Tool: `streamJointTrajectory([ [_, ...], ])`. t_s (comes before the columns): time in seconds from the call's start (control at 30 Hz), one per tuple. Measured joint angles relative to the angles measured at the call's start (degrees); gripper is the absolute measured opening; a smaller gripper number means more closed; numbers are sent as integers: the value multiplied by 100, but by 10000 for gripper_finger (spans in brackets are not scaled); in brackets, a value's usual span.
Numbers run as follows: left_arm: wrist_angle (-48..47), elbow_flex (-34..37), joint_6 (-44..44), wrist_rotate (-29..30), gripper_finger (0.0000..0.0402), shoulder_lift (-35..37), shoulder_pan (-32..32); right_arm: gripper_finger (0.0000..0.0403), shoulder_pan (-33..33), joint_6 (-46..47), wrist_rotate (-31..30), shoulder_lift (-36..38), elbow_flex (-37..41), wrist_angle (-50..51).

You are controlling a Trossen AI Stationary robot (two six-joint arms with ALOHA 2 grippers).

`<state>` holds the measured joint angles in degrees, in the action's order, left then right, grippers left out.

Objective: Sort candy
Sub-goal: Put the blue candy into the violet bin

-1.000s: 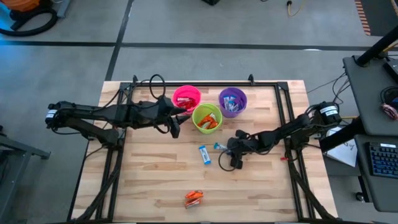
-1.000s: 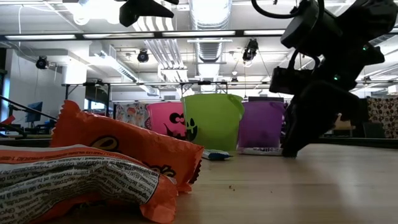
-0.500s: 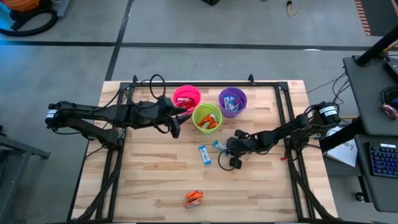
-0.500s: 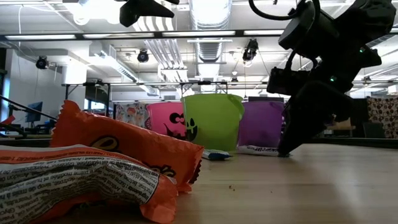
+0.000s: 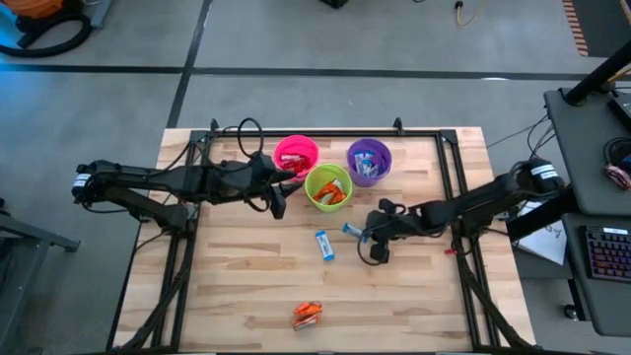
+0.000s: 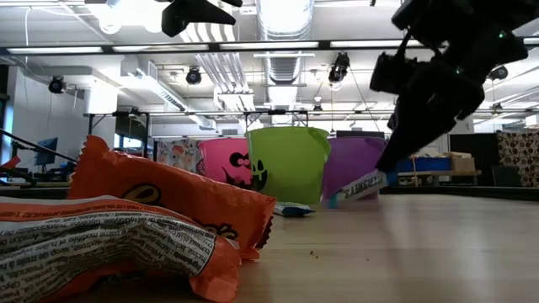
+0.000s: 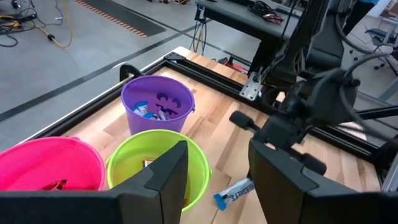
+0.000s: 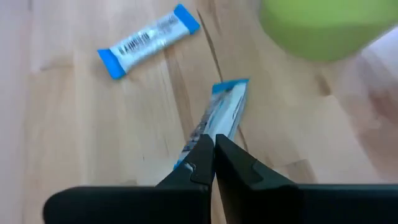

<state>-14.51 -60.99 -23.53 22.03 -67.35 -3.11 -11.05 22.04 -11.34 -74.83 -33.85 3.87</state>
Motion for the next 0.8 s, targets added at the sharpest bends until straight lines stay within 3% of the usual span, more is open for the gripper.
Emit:
streamJointTrajectory([
  [0.33,-9,0,27,-23,152,0,0,8,-187,-238,-174,527,-118,599],
  [0.47,-125,0,94,-336,152,2,-1,8,-244,-84,314,531,-229,975],
  [0.6,-383,-2,135,-508,152,0,-30,8,-510,196,433,529,-243,928],
  [0.8,-760,-2,308,-689,130,-33,-260,9,-879,855,-211,529,-243,919],
])
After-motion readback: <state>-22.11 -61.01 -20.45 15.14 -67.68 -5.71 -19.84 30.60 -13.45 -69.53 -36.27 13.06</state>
